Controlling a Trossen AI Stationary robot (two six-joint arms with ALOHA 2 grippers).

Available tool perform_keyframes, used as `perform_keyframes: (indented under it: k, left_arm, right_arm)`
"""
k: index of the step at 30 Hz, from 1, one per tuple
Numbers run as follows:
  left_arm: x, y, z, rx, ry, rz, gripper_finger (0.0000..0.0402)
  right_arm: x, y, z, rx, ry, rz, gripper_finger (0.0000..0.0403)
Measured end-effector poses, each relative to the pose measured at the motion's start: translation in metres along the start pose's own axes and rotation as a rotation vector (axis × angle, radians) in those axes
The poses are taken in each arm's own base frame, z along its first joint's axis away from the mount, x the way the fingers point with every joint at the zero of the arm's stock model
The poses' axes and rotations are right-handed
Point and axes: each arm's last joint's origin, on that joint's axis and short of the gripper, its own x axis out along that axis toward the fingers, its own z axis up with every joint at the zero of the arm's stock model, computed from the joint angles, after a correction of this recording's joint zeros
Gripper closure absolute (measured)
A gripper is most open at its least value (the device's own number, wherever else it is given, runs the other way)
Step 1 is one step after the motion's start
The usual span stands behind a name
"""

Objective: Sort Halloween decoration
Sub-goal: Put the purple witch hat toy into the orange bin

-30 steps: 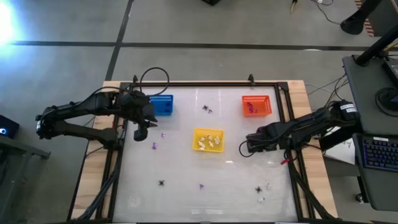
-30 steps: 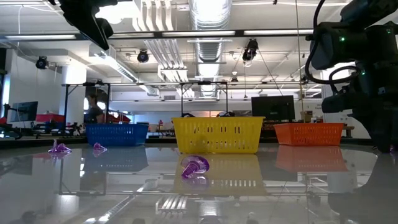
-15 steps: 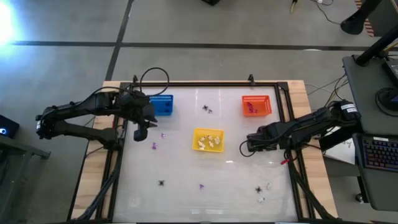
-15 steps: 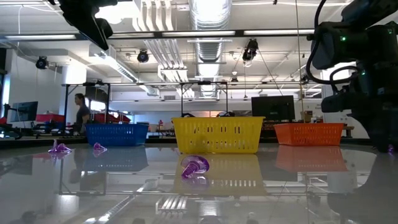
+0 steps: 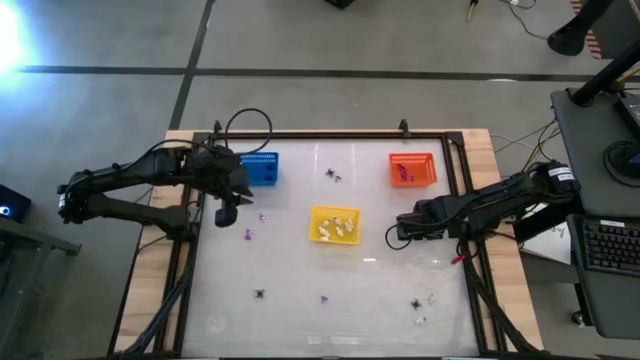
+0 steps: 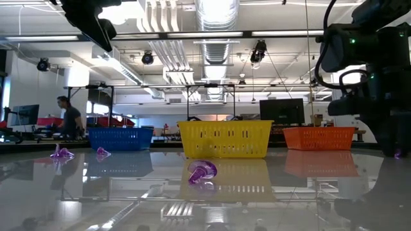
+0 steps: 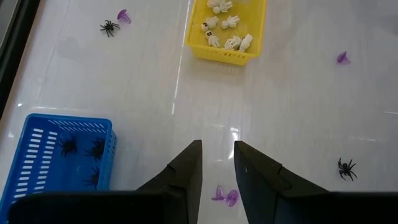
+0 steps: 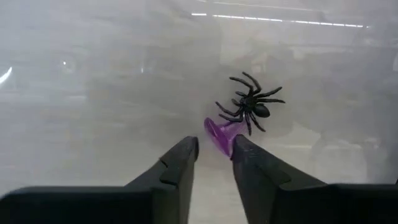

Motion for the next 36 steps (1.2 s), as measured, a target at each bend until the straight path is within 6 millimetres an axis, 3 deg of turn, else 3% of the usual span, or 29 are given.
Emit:
perform_keyframes:
  k: [5, 7, 14, 22, 30, 36]
  left_arm:
    - [0.000, 0.000, 0.000, -0.009, 0.000, 0.000, 0.0326]
    - [0.000, 0.000, 0.000, -0.009, 0.000, 0.000, 0.0326]
    - [0.000, 0.000, 0.000, -0.009, 0.000, 0.000, 0.0326]
    - [0.000, 0.000, -0.001, -0.009, 0.008, 0.002, 0.0326]
    - [0.000, 0.000, -0.004, -0.012, 0.037, -0.001, 0.0326]
    - [0.001, 0.000, -0.004, -0.013, 0.046, 0.000, 0.0326]
  right_arm:
    - [0.000, 0.000, 0.000, -0.006, 0.002, 0.004, 0.0379]
    - [0.000, 0.000, 0.000, -0.008, 0.007, 0.004, 0.0388]
    - [-0.002, 0.003, -0.001, -0.036, 0.046, 0.020, 0.0392]
    - [-0.031, 0.026, -0.003, -0.110, 0.061, 0.143, 0.0392]
    - [-0.057, 0.043, 0.001, -0.151, -0.067, 0.245, 0.0392]
    - [-0.062, 0.045, 0.009, -0.139, -0.118, 0.249, 0.0392]
